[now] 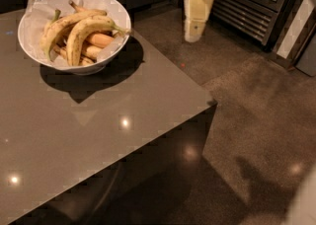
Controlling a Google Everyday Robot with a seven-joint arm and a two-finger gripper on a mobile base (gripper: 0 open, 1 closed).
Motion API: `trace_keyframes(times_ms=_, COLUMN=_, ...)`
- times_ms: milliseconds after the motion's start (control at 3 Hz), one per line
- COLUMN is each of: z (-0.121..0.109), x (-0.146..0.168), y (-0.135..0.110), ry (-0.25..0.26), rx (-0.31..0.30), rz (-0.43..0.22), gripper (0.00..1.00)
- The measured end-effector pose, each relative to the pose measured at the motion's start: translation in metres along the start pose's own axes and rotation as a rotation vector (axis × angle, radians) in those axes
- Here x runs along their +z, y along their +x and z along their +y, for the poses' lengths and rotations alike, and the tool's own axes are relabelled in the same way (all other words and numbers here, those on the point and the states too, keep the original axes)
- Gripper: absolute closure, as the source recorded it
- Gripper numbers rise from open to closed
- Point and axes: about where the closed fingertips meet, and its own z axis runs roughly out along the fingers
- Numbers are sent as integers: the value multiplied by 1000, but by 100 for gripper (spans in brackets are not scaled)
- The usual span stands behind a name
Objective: Pick banana from white bowl
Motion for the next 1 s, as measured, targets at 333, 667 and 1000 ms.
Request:
trace_keyframes(times_ms=333, z=-25, x=1, y=-42, ry=-7, rx=-93, rz=-47, gripper=0)
trace_keyframes(times_ms=667, z=-35, x=-3, y=-49, ry=29, rx=-95, rz=-67, gripper=0)
trace_keyframes(times_ms=1000, z=-39, x=4, y=-55, ry=27, rx=-96, rz=-101, gripper=0)
